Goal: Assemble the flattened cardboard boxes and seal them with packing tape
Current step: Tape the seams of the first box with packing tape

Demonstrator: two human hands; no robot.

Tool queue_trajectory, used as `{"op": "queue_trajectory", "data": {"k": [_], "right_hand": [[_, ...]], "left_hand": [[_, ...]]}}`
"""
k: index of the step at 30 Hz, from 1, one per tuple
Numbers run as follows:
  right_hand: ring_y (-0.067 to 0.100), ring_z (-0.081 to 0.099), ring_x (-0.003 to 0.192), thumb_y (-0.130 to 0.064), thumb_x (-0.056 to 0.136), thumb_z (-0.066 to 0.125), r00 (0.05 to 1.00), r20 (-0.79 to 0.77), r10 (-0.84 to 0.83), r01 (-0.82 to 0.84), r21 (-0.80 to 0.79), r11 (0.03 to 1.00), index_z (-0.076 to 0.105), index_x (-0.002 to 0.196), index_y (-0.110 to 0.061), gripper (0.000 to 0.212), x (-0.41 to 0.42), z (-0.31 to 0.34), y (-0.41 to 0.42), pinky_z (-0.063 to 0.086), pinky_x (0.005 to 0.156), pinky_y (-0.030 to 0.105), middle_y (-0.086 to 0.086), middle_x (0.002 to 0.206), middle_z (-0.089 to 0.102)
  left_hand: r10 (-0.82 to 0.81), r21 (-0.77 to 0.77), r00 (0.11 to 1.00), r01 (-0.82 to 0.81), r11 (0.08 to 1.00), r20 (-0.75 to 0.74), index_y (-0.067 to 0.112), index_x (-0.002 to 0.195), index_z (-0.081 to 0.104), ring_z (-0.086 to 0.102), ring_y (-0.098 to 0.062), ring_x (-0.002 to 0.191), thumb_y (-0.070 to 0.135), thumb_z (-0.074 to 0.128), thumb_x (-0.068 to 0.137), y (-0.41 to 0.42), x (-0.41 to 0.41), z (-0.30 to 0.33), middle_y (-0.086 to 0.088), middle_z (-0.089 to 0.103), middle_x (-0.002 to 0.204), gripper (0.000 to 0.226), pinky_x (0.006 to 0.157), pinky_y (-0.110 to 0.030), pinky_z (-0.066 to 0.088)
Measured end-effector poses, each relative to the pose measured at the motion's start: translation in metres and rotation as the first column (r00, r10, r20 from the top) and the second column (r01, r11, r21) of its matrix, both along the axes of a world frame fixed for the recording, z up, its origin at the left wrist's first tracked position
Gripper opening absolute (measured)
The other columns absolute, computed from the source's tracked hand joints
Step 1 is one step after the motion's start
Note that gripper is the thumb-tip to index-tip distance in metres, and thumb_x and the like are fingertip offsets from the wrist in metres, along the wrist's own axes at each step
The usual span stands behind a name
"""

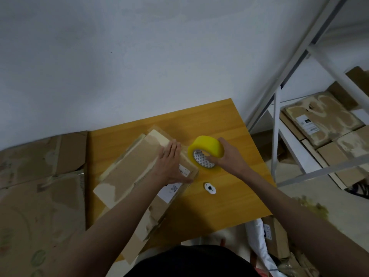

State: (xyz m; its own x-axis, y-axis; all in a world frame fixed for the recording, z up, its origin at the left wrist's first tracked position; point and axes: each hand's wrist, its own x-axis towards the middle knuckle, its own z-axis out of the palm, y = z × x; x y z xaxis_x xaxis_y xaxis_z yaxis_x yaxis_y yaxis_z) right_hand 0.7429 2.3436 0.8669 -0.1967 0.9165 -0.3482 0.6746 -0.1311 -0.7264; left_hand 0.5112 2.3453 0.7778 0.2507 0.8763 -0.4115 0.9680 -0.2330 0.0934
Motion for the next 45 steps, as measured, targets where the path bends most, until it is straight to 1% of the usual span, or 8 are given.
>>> {"op": "queue_trajectory", "data": {"k": [5,8,11,20,24,32,36,45], "right_hand": [[0.035,0.06,0.096,-0.021,0.092,0.071,0.993,0.044,0.108,-0.109,0.029,0.994,0.032,0.15,-0.009,0.07,-0.002,-0.001,0.0,0.046,0.068,0.044,0.019,0.123,0.057],[0.031,0.059,0.099,-0.03,0.088,0.075,0.985,0.127,0.121,-0.125,0.021,0.992,0.039,0.147,-0.007,0.074,0.012,-0.001,-0.002,0.047,0.073,0.044,0.016,0.124,0.06],[0.032,0.06,0.105,-0.04,0.081,0.079,0.969,0.199,0.145,-0.148,-0.002,0.989,0.056,0.129,-0.008,0.062,0.032,-0.007,-0.011,0.05,0.083,0.048,0.012,0.118,0.064],[0.027,0.061,0.091,-0.041,0.078,0.081,0.966,0.214,0.143,-0.149,0.013,0.989,0.056,0.124,-0.013,0.059,0.04,-0.031,-0.013,0.052,0.074,0.05,0.01,0.109,0.066],[0.028,0.061,0.091,-0.042,0.079,0.08,0.965,0.212,0.151,-0.151,-0.017,0.988,0.055,0.123,-0.012,0.059,0.038,-0.043,-0.014,0.052,0.074,0.05,0.01,0.109,0.064],[0.033,0.062,0.087,-0.031,0.083,0.079,0.967,0.162,0.198,-0.185,-0.092,0.978,0.047,0.117,-0.007,0.053,0.018,-0.068,-0.006,0.049,0.067,0.05,0.016,0.104,0.061],[0.025,0.055,0.072,-0.028,0.085,0.077,0.971,0.116,0.209,-0.193,-0.137,0.972,0.045,0.117,-0.006,0.05,0.005,-0.086,-0.003,0.042,0.058,0.041,0.015,0.097,0.058],[0.028,0.052,0.076,-0.017,0.084,0.077,0.968,0.112,0.224,-0.206,-0.153,0.967,0.043,0.119,-0.007,0.05,-0.001,-0.121,0.016,0.035,0.055,0.036,0.01,0.096,0.051]], "left_hand": [[0.001,-0.003,1.0,-0.001,1.0,-0.007,0.008,0.154,-0.02,-0.022,-0.023,0.15,0.1,0.038,0.058,0.001,-0.001,-0.001,-0.008,-0.027,0.162,0.146,0.122,-0.05,-0.009],[0.027,0.022,0.999,-0.027,0.999,-0.021,0.008,0.154,-0.021,-0.021,-0.024,0.15,0.104,0.023,0.054,0.007,-0.015,0.0,-0.009,-0.026,0.162,0.145,0.122,-0.05,-0.008],[0.015,0.02,0.999,-0.014,1.0,-0.05,0.008,0.154,-0.02,-0.02,-0.026,0.151,0.105,0.017,0.053,0.011,-0.028,-0.001,-0.01,-0.024,0.163,0.145,0.121,-0.051,-0.008],[-0.072,0.126,0.994,0.082,0.989,-0.077,0.011,0.156,-0.014,-0.019,-0.023,0.151,0.089,0.006,0.077,-0.001,-0.021,-0.011,-0.006,-0.022,0.164,0.113,0.123,-0.045,-0.01],[-0.128,0.106,0.989,0.135,0.985,-0.067,0.02,0.158,-0.012,-0.017,-0.03,0.151,0.081,-0.002,0.076,-0.003,-0.016,-0.013,-0.001,-0.021,0.164,0.102,0.121,-0.046,-0.012],[-0.092,0.085,0.992,0.099,0.991,-0.081,0.019,0.159,-0.007,-0.014,-0.033,0.152,0.087,-0.027,0.063,0.009,-0.029,-0.007,-0.003,-0.016,0.165,0.119,0.122,-0.049,-0.007],[-0.065,0.054,0.994,0.07,0.996,-0.09,0.02,0.158,-0.009,-0.016,-0.031,0.151,0.083,-0.013,0.068,0.017,-0.036,-0.006,-0.002,-0.02,0.165,0.111,0.123,-0.049,-0.005],[-0.074,0.033,0.99,0.079,0.996,-0.116,0.024,0.156,-0.018,-0.02,-0.03,0.151,0.083,-0.005,0.071,0.022,-0.042,-0.009,0.0,-0.026,0.163,0.105,0.123,-0.05,-0.004]]}}
